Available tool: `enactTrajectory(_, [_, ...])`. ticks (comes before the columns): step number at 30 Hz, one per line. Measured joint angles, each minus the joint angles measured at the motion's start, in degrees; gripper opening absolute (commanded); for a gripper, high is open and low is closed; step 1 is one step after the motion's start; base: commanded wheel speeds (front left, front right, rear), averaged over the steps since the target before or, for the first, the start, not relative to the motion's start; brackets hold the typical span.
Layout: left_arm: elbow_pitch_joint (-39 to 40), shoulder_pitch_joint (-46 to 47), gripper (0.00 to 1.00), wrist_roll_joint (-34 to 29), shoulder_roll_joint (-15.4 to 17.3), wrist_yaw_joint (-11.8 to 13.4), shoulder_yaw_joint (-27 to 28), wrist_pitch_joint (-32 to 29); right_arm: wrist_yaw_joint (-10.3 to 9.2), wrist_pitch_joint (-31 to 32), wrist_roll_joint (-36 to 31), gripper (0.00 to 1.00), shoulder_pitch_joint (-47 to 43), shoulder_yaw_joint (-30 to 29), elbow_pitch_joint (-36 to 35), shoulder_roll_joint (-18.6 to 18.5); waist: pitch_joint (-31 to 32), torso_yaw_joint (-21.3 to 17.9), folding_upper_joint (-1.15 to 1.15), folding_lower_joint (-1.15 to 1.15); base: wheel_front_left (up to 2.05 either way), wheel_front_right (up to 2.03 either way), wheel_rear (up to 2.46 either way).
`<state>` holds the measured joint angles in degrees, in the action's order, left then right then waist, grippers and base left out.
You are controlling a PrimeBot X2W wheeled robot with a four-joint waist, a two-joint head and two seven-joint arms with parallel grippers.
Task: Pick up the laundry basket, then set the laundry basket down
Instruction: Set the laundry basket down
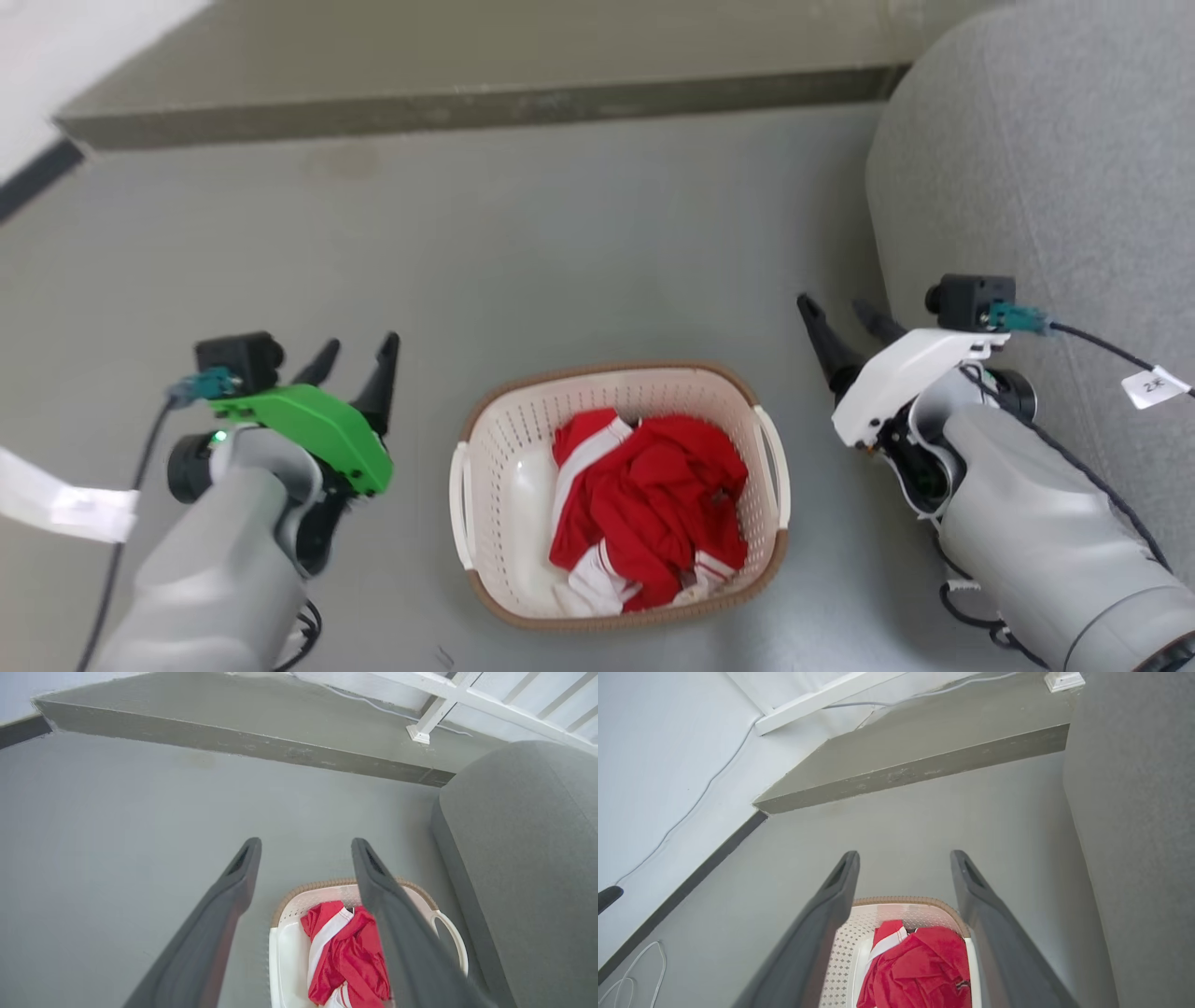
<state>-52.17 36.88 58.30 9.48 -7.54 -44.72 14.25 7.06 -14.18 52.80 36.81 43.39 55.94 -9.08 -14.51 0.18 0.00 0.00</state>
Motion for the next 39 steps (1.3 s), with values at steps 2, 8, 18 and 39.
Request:
enactTrajectory(2, [1.5, -0.3, 1.00, -0.3, 0.7, 0.0, 1.7, 0.0, 0.00, 0.0, -0.7, 1.00, -0.1, -1.3, -1.5, -0.4, 1.3, 0.2, 0.00, 0.00, 0.00, 0.00, 0.00])
enactTrajectory(8, [6.3, -2.7, 1.00, -3.7, 1.4, 0.6, 5.4, 0.0, -0.16, -0.1, -3.6, 1.00, -1.8, -5.6, -6.5, -2.4, 4.1, 0.9, 0.00, 0.00, 0.00, 0.00, 0.00])
enactTrajectory(18, [15.0, -8.8, 1.00, -9.6, 2.4, 2.8, 12.3, 0.0, -1.72, -0.1, -9.7, 1.00, -7.2, -11.0, -16.1, -2.8, 7.6, 1.6, 0.00, 0.00, 0.00, 0.00, 0.00])
enactTrajectory(39, [33.1, -22.1, 1.00, -20.4, 2.1, 6.5, 24.6, 0.2, -4.71, -0.2, -20.2, 1.00, -18.9, -20.4, -32.3, -2.7, 10.8, 1.2, 0.00, 0.00, 0.00, 0.00, 0.00])
